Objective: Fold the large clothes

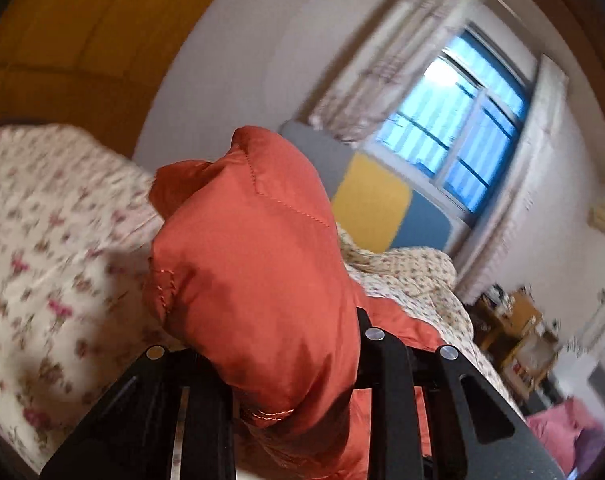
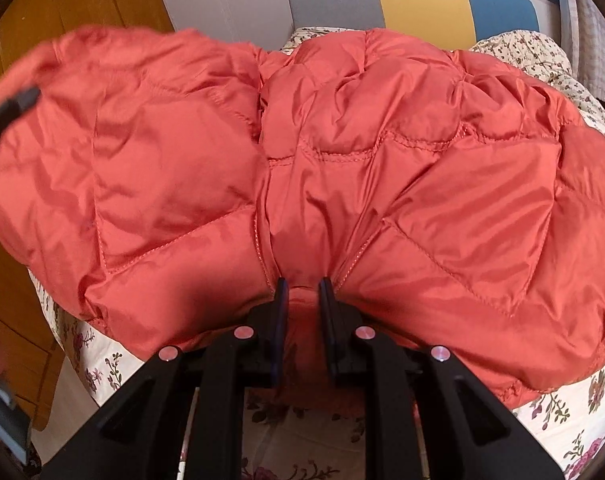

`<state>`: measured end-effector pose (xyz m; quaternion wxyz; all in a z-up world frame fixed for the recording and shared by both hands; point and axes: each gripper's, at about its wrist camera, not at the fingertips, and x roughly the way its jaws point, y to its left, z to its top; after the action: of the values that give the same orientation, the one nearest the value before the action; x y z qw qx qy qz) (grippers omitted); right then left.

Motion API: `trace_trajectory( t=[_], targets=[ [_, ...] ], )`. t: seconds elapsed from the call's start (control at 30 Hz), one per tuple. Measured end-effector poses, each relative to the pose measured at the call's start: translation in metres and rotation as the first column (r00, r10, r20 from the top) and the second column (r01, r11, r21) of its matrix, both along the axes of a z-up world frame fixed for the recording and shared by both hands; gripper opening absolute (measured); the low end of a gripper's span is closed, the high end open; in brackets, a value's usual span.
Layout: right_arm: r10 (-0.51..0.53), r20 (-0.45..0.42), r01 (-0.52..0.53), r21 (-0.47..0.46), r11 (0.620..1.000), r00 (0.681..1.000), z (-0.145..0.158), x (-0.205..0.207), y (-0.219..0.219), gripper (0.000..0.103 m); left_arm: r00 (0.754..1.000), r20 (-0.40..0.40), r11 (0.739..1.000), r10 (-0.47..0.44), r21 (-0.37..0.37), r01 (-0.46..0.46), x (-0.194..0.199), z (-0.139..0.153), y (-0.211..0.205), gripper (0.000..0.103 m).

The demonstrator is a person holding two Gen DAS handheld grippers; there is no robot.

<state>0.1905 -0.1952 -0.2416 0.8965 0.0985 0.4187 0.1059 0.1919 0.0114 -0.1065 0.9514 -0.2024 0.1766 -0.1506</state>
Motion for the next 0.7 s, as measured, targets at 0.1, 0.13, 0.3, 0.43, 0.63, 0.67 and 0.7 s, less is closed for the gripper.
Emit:
trace_trajectory(
  t=[0.1,0.13,0.3,0.43,0.63,0.67,0.7],
  targets=[
    [0.018,-0.011,-0.018,-0.010,1.000,1.000,0.004,0.004,0.000,0.015,0.997,0.061,0.994,-0.057,0.093,0.051,-0.006,0.012,-0.025,0.025],
    [0.025,-0.019,-0.024,0.009,1.000,1.000,0.007,0.004,-0.003,0.017,0.994,0.080,0.990,-0.070,0.128,0.060,-0.007,0.014,-0.033,0.025],
    [-0.090,0.043,0.081,0.172,0.982,0.995,0.032,-0.016,-0.052,0.025,0.988,0.113,0.975,-0.101,0.207,0.076,-0.005,0.021,-0.054,0.025],
    [-0.208,0.090,0.195,0.133,0.972,0.974,0.047,-0.041,-0.094,0.026,0.988,0.121,0.967,-0.101,0.245,0.069,-0.007,0.024,-0.065,0.025],
    [-0.389,0.046,0.388,0.032,0.921,0.920,0.035,-0.065,-0.146,0.025,0.982,0.145,0.951,-0.123,0.300,0.075,-0.012,0.029,-0.091,0.025],
    [-0.392,0.033,0.390,0.044,0.920,0.919,0.032,-0.066,-0.147,0.025,0.980,0.151,0.948,-0.131,0.309,0.080,-0.013,0.030,-0.097,0.025],
    [-0.391,0.021,0.389,0.058,0.919,0.920,0.030,-0.068,-0.152,0.025,0.977,0.158,0.944,-0.143,0.318,0.087,-0.013,0.031,-0.104,0.025]
  ],
)
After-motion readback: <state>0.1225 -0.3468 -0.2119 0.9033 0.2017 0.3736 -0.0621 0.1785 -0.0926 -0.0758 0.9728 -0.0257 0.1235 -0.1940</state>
